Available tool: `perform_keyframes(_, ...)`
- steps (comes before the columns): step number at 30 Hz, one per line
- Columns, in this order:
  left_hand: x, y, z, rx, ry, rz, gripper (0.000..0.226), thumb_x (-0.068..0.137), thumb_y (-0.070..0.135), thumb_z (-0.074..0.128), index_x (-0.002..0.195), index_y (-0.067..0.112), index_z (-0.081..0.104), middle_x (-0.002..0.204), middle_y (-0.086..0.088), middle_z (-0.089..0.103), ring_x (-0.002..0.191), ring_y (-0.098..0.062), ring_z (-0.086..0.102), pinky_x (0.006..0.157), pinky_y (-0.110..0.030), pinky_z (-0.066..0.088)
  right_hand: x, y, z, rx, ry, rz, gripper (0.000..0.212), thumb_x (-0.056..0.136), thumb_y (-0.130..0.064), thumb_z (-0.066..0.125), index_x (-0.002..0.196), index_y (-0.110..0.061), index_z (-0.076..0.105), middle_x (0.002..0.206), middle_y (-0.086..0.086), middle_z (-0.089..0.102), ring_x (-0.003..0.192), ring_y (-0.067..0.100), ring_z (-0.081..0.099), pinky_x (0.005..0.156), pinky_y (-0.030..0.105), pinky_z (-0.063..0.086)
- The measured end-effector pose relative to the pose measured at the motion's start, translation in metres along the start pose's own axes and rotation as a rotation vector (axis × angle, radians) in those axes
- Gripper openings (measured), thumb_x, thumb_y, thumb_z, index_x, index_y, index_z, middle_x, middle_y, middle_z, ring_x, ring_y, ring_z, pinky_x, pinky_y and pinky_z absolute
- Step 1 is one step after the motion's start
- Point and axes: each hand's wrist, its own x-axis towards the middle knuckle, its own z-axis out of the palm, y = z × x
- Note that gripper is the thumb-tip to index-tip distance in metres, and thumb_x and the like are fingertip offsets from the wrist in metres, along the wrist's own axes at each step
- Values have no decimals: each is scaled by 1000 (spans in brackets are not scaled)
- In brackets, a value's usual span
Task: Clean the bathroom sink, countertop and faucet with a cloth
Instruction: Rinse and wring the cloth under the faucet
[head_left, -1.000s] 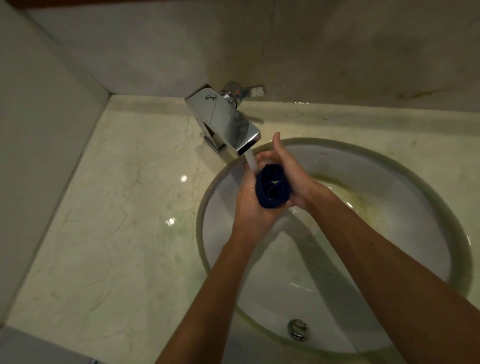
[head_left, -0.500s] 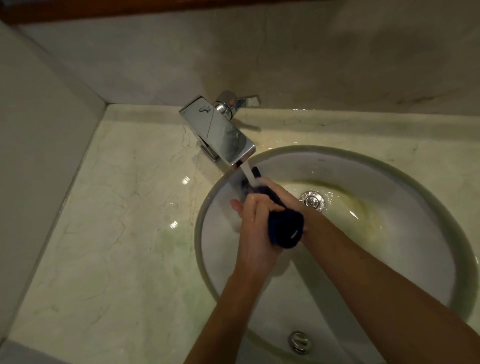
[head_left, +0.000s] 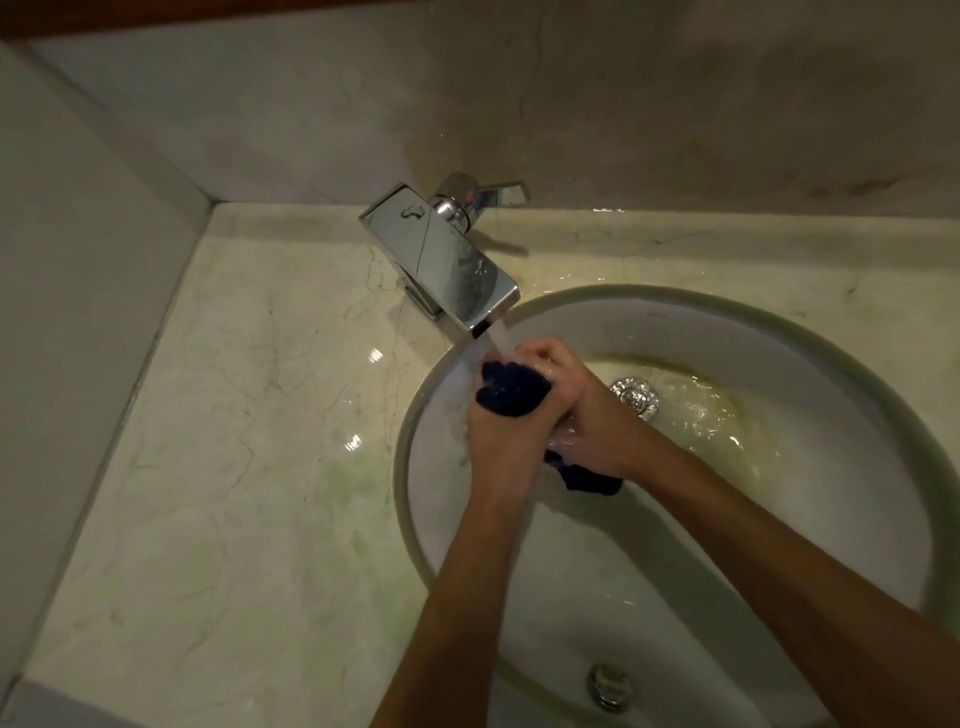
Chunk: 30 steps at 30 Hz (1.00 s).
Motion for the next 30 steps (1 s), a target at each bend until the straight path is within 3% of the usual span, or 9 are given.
perform_keyframes(3,2,1,5,-123,77,-63,28,77,22,89,100,15,73,91,-2,78,90,-18,75,86,-40,61,-4,2,1,-121,2,15,103,78,-10,86,160,-20,24,136,0,32,124,-5,46,104,15,43)
perform_keyframes(5,3,2,6,-192,135,-64,19,83,17,84,99,17,74,91,-2,78,90,-18,76,85,-39,62,-10,10,-4,-163,42,43,130,68,-28,94,161,-28,3,143,-7,26,133,5,41,110,21,38)
perform_keyframes(9,5,7,6,-185,265,41,29,82,15,84,106,21,69,100,2,76,95,-16,74,86,-35,61,-14,38,-7,-229,33,182,143,48,-45,101,155,-45,6,155,-10,28,142,13,35,114,38,38)
perform_keyframes(13,2,12,10,-148,333,152,35,78,8,85,99,29,65,90,14,73,83,-2,70,81,-29,61,14,61,9,-267,59,166,86,60,-32,93,136,-31,53,124,-5,69,111,17,67,90,39,56)
perform_keyframes(17,-10,8,9,-86,322,331,36,74,0,83,88,26,62,85,11,70,82,-9,68,77,-33,59,50,68,9,-576,108,121,27,81,-19,75,108,-20,72,91,5,76,79,27,70,69,35,56)
perform_keyframes(21,-6,2,5,-93,364,394,31,74,2,83,89,17,60,89,5,67,86,-12,66,78,-33,58,56,54,10,-638,22,42,41,79,-24,77,118,-12,69,101,12,74,83,31,69,66,30,49)
perform_keyframes(25,-2,1,5,-58,369,388,33,77,-7,81,89,11,57,88,3,66,83,-9,64,76,-22,54,37,44,-2,-553,-52,202,45,66,-27,88,104,-22,65,104,2,69,93,23,64,72,30,48)
perform_keyframes(27,1,-1,6,-54,366,358,33,78,-5,81,86,16,57,83,11,65,79,-7,64,75,-26,55,21,36,-13,-579,-5,251,58,66,-27,91,118,-18,68,114,3,69,102,23,64,82,31,50)
perform_keyframes(30,6,0,7,-88,343,301,33,79,-5,80,84,18,56,76,15,65,73,-2,62,72,-23,53,-3,0,-28,-494,204,227,28,86,-17,78,114,-19,76,98,-8,75,81,2,68,78,28,57)
